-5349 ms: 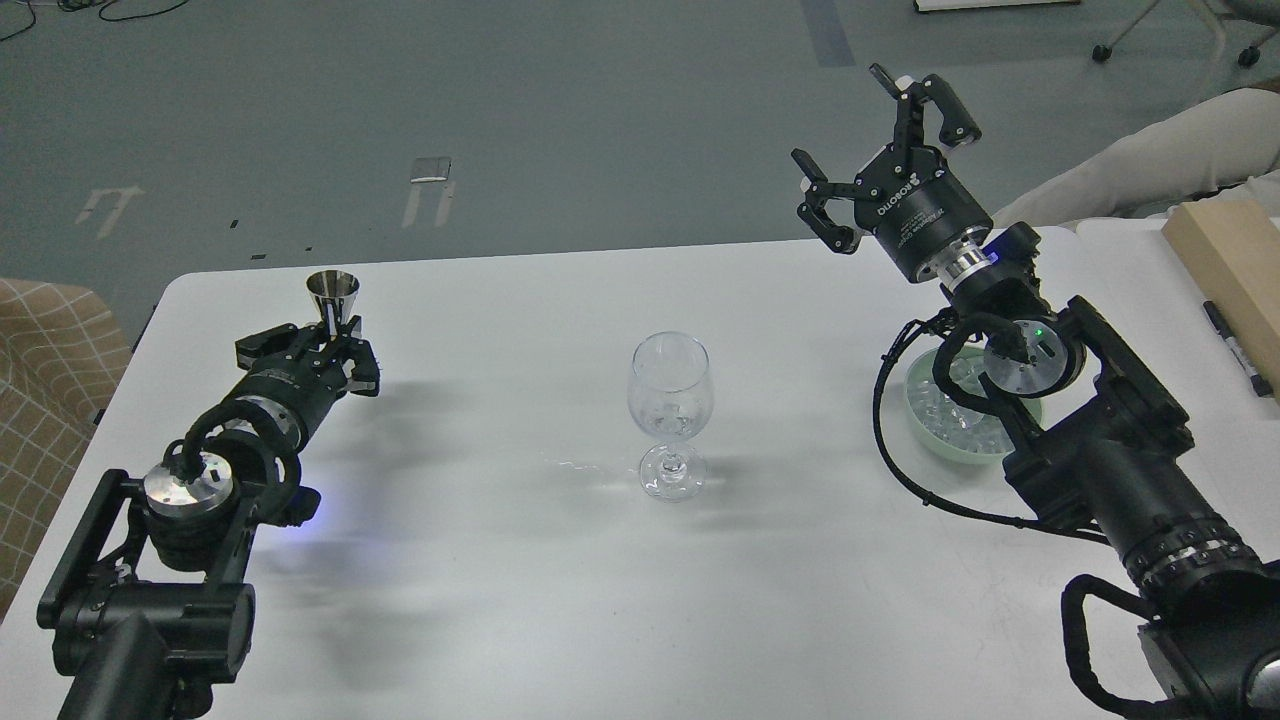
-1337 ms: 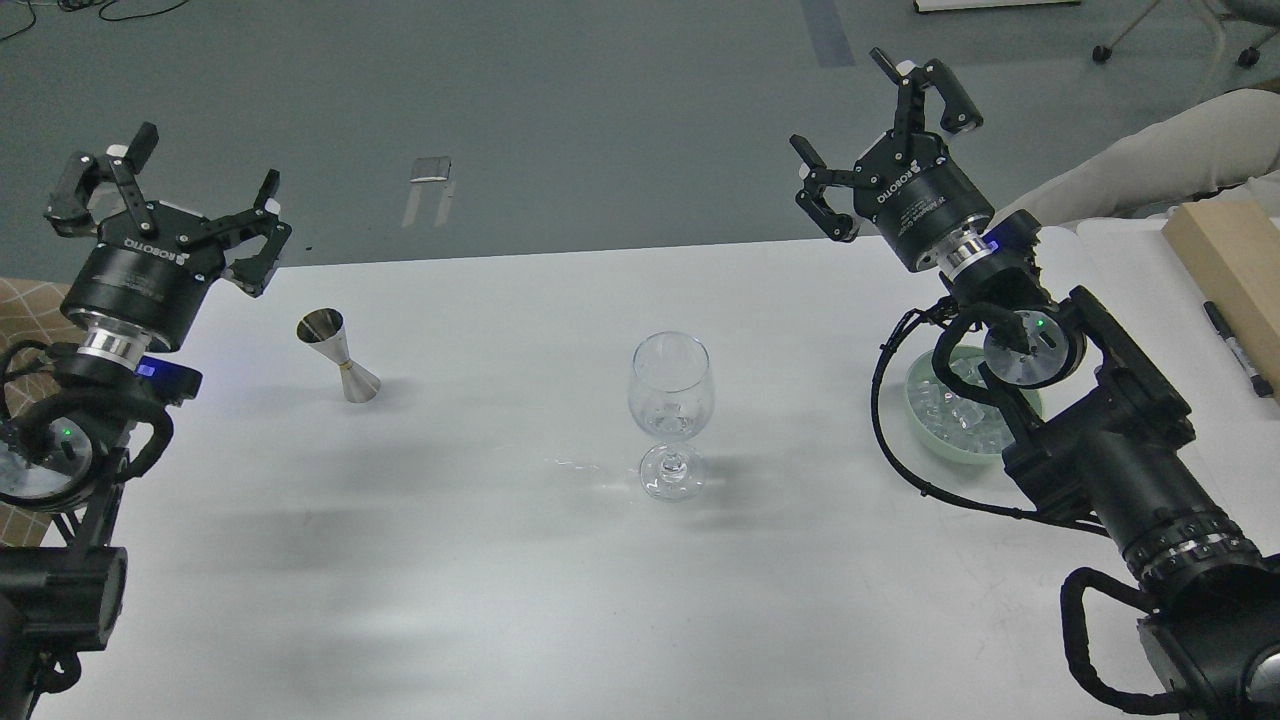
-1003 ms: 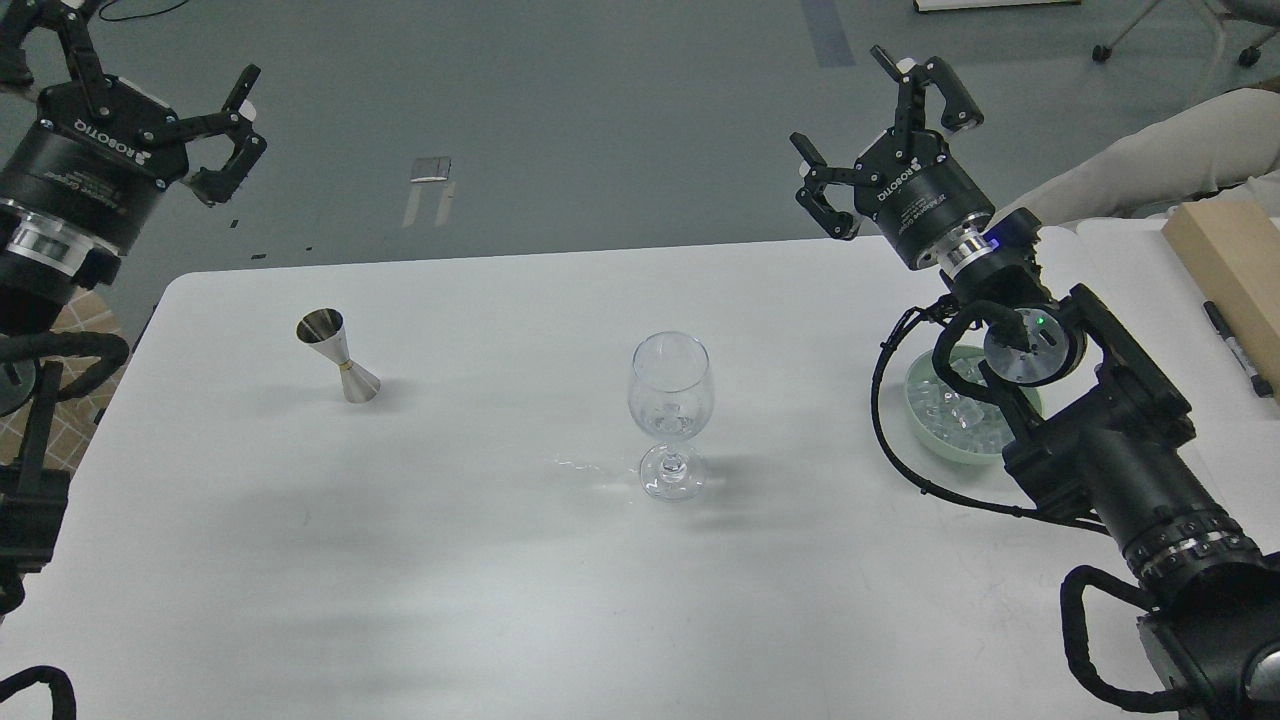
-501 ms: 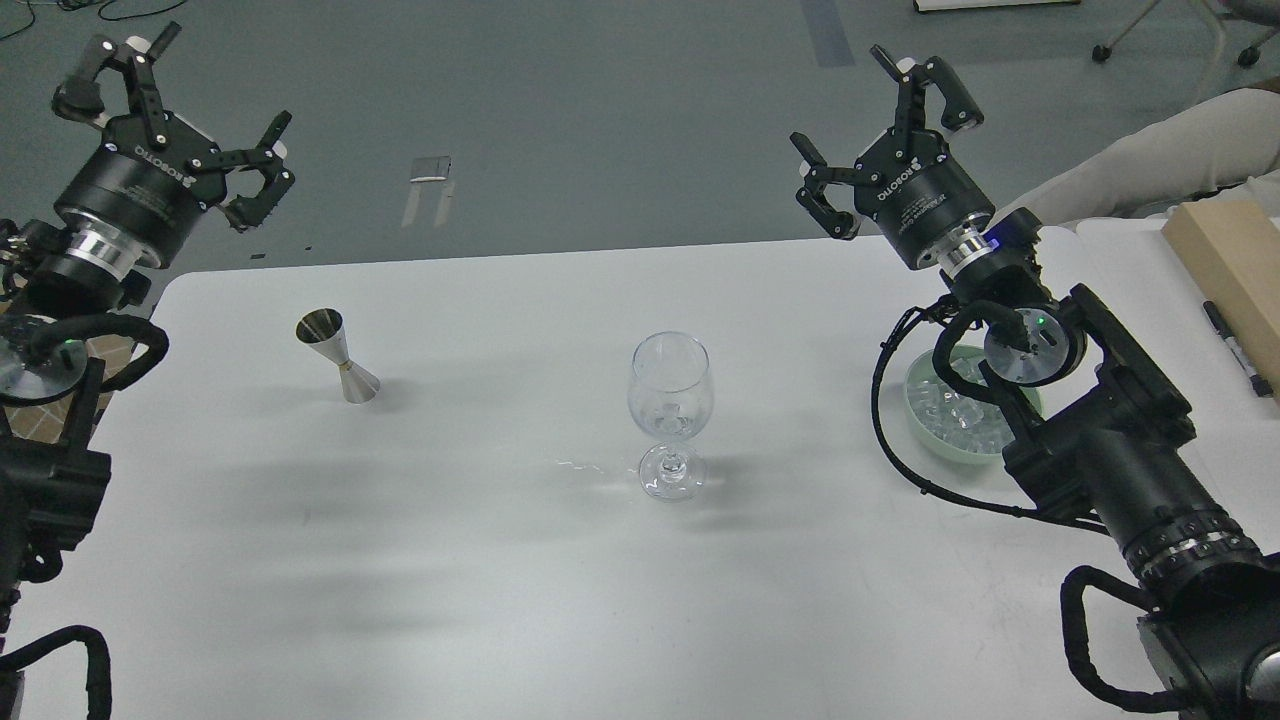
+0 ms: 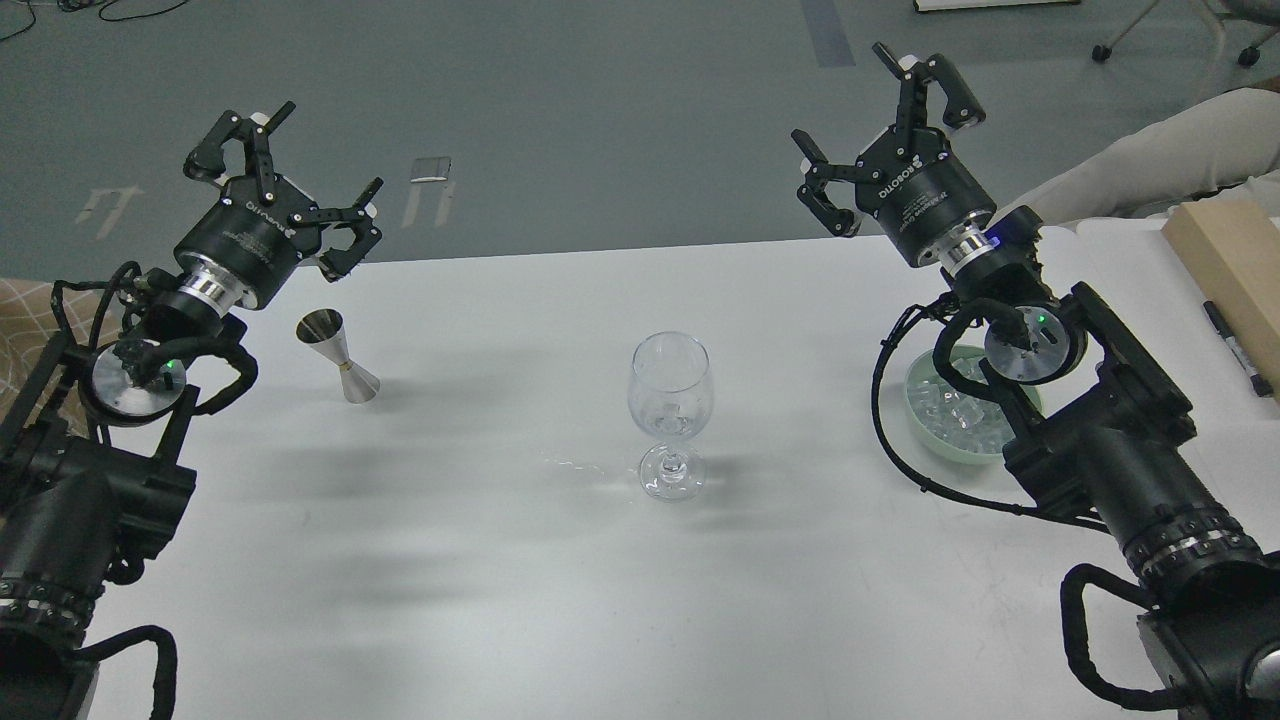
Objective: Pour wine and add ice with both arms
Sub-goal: 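Raise the right gripper up and away from the ice bowl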
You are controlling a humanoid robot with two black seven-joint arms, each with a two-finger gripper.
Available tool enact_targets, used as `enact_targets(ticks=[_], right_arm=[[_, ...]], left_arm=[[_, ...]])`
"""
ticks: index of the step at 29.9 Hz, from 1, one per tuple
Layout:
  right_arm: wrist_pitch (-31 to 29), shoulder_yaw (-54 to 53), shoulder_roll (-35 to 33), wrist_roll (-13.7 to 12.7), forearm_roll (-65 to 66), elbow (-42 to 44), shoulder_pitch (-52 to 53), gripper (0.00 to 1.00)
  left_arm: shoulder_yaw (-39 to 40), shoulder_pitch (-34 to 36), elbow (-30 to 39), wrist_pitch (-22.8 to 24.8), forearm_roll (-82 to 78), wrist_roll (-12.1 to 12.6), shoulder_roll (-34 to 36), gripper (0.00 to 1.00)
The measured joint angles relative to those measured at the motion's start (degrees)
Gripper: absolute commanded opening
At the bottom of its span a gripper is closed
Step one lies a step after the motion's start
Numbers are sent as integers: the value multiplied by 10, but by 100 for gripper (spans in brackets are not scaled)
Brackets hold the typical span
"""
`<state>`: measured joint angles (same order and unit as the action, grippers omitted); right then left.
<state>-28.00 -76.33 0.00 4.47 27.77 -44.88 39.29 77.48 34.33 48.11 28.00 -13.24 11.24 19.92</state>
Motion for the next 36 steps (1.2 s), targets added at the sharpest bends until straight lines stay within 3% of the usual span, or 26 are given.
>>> enact_targets(ticks=[10, 36], right_arm=[[0, 1, 0, 0, 0, 1, 9, 99], [0, 9, 0, -4, 1, -1, 34, 99]], left_arm=[[-47, 6, 11, 0, -8, -1, 8, 98], [-38, 8, 11, 0, -18, -11, 2, 98]])
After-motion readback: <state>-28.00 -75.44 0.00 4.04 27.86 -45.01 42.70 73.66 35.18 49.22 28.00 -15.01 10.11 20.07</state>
